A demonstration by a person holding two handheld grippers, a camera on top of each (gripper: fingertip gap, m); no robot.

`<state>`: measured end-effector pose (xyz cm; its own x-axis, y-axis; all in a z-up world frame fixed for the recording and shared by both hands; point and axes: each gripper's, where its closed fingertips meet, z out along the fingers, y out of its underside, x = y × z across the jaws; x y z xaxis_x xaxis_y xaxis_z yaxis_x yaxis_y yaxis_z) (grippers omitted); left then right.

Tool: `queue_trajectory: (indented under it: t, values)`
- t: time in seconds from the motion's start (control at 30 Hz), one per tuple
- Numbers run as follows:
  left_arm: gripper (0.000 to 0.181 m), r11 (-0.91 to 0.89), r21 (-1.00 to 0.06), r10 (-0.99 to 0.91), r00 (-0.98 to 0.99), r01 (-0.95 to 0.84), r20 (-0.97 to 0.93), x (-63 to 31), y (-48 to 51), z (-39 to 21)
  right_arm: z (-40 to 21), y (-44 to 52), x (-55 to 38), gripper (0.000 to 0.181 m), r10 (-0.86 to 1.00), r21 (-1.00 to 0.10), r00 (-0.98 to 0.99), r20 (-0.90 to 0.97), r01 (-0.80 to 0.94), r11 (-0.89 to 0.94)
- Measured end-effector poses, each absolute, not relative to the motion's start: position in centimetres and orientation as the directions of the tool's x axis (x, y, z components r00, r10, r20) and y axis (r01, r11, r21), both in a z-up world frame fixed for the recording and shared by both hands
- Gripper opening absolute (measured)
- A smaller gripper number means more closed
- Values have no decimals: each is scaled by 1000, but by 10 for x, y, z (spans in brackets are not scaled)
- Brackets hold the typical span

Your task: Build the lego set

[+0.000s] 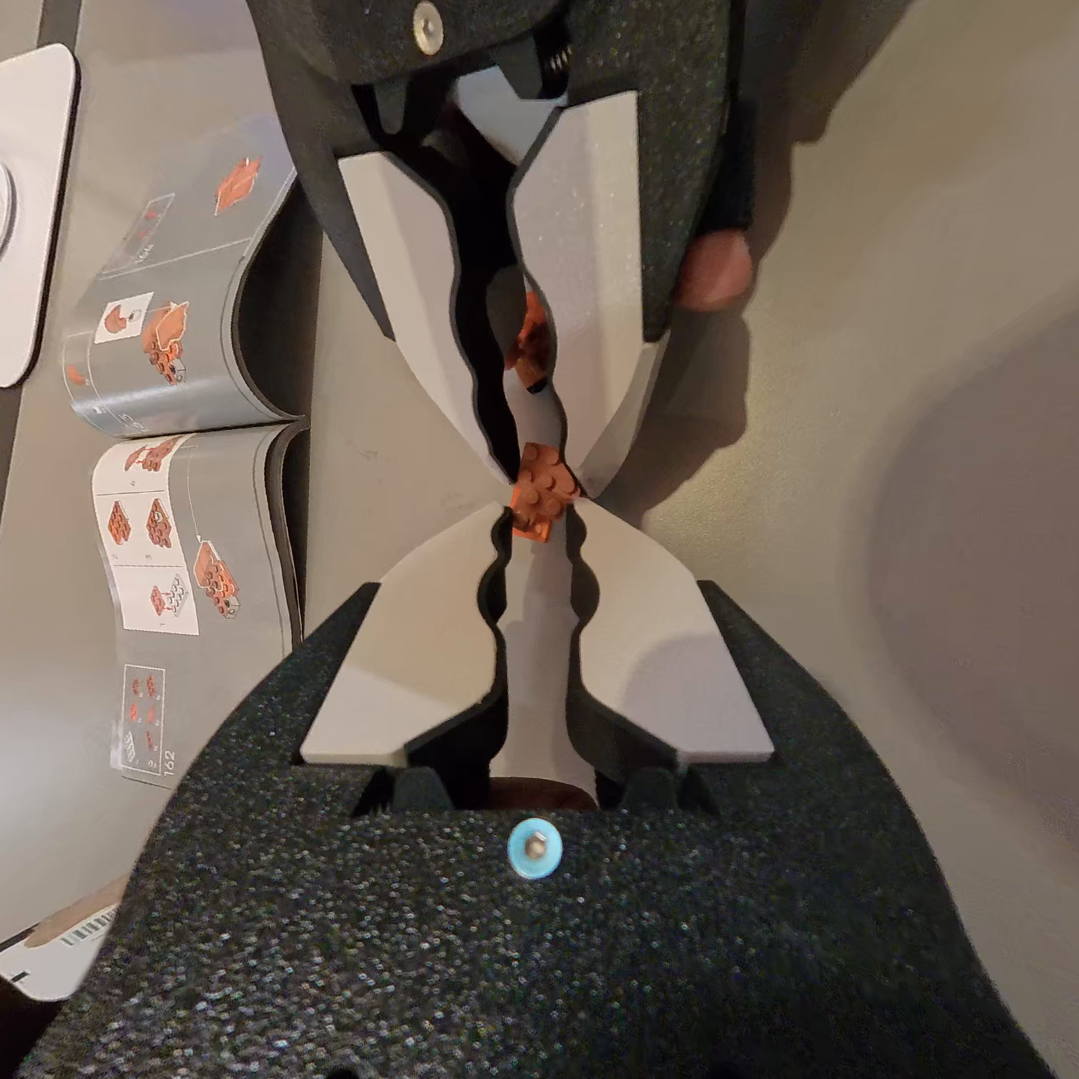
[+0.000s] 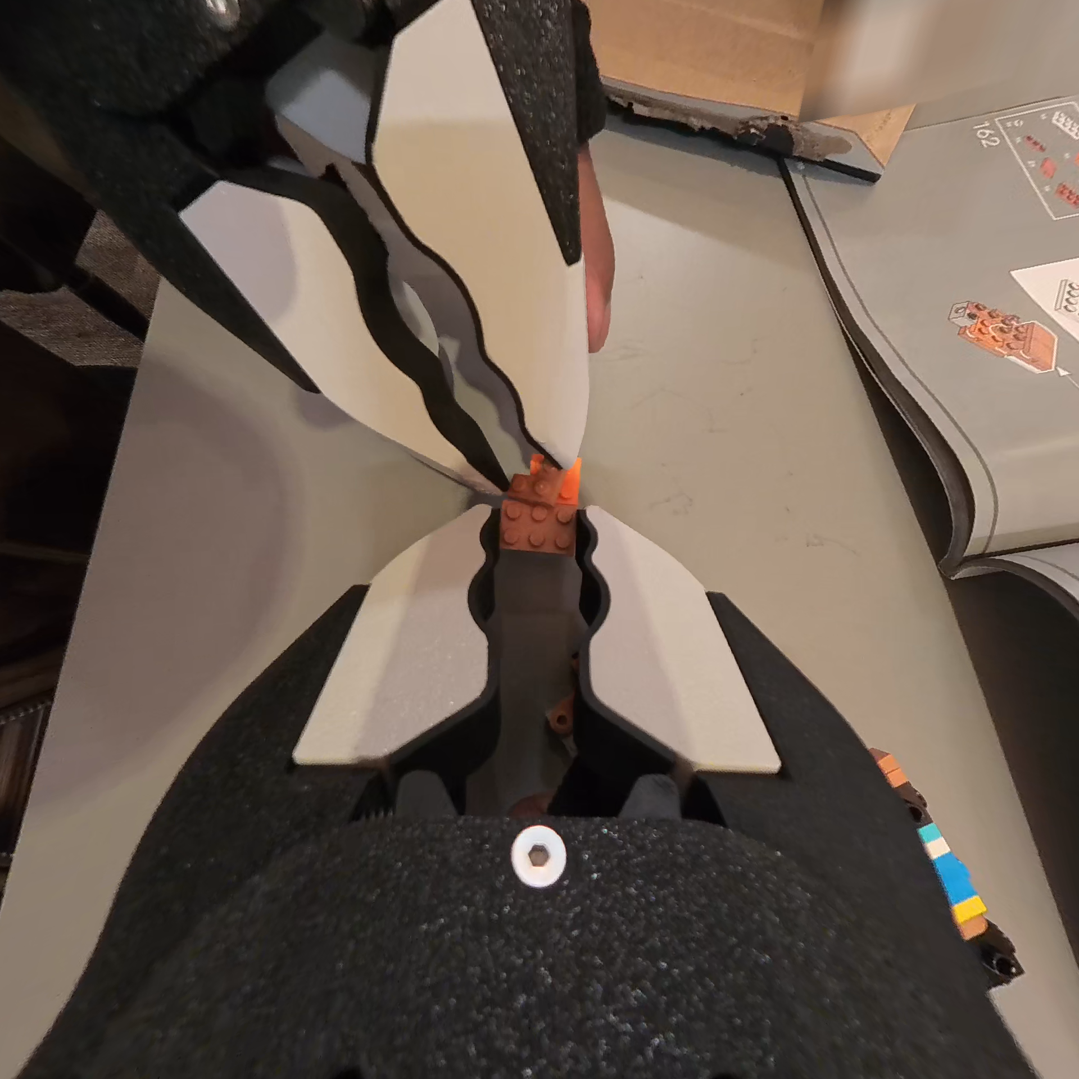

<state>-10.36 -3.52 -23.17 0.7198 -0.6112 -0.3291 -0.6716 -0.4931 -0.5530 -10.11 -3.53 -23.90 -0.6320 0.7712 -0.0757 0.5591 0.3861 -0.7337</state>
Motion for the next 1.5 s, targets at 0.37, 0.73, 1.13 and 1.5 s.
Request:
queue_trajectory:
  t: [0.37, 0.73, 1.13, 1.5]
  values:
    - [19, -528, -585, -582, 764, -616, -279, -103, -37, -230, -237, -37, -102, 24, 767, -748, -635, -90, 551, 369]
    - [29, -473, -594, -600, 732, -651, -324, -105, -40, -224, -233, -38, -102, 24, 758, -764, -647, -86, 531, 366]
    - [38, -69, -244, -607, 235, -967, -759, -110, -37, -214, -219, -42, -97, 24, 714, -790, -690, -120, 501, 352]
    - [30, -29, -21, -499, 33, -999, -866, -109, -25, -215, -210, -38, -100, 24, 730, -804, -673, -118, 496, 328]
